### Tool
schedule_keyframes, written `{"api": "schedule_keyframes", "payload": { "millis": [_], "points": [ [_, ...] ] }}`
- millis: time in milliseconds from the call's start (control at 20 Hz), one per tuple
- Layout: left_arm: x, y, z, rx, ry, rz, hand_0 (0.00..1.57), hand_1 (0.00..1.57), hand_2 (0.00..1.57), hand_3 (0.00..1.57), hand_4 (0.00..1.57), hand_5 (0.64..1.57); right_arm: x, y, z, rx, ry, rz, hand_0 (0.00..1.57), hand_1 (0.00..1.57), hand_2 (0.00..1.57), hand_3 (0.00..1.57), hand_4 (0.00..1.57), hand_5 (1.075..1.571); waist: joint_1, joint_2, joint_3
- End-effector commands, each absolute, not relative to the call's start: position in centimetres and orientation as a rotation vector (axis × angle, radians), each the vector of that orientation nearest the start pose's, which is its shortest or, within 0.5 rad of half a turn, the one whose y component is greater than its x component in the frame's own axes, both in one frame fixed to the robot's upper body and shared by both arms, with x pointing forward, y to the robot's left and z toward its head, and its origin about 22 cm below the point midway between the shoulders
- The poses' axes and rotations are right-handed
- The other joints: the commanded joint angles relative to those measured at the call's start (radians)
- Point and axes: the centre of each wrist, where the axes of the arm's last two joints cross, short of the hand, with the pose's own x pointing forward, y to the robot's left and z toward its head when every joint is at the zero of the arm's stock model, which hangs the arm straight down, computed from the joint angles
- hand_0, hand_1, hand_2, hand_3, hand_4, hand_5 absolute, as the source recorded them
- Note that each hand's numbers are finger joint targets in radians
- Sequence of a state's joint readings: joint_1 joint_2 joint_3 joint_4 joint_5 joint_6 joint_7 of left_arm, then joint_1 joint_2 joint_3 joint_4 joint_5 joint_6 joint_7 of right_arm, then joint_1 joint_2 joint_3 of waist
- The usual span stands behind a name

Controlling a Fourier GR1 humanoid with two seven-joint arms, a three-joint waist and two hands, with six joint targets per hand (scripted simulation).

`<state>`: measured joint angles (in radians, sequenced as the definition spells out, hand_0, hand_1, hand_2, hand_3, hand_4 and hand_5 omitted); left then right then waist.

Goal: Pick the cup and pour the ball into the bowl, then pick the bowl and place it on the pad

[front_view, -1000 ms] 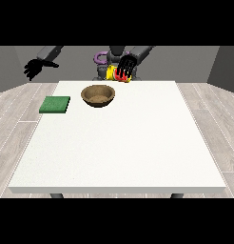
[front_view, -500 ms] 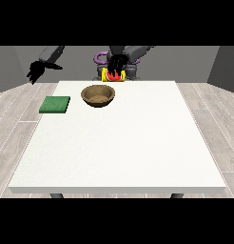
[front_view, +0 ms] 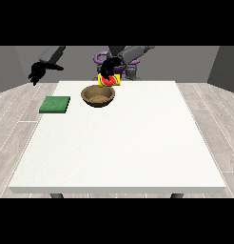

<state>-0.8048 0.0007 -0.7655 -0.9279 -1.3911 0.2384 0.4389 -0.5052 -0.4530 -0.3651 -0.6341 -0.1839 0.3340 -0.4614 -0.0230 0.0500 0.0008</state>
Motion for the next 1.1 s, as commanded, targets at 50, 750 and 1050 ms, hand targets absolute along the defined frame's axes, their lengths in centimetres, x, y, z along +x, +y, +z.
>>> {"api": "schedule_keyframes", "payload": {
  "millis": [50, 750, 1050],
  "points": [
    [33.1, 0.3, 4.6, -1.728, 1.970, 2.184, 0.61, 0.61, 1.57, 1.57, 1.23, 1.387, 33.1, -40.8, -0.5, -0.048, -1.674, -0.073, 0.00, 0.00, 0.00, 0.07, 0.00, 1.519, 0.004, -0.035, -0.0003],
    [32.7, -0.7, 7.9, -1.731, 1.748, 2.117, 1.52, 1.52, 1.57, 1.57, 1.20, 1.462, 29.0, -43.0, -4.3, -0.017, -1.574, -0.126, 0.00, 0.00, 0.00, 0.00, 0.43, 1.555, 0.061, -0.051, -0.0003],
    [36.3, 6.5, 11.0, -1.917, 2.589, 1.794, 0.36, 0.36, 1.57, 1.57, 0.99, 1.555, 29.7, -41.3, -4.6, -0.035, -1.584, -0.186, 0.00, 0.00, 0.00, 0.00, 0.46, 1.556, 0.119, -0.037, -0.0052]
  ]
}}
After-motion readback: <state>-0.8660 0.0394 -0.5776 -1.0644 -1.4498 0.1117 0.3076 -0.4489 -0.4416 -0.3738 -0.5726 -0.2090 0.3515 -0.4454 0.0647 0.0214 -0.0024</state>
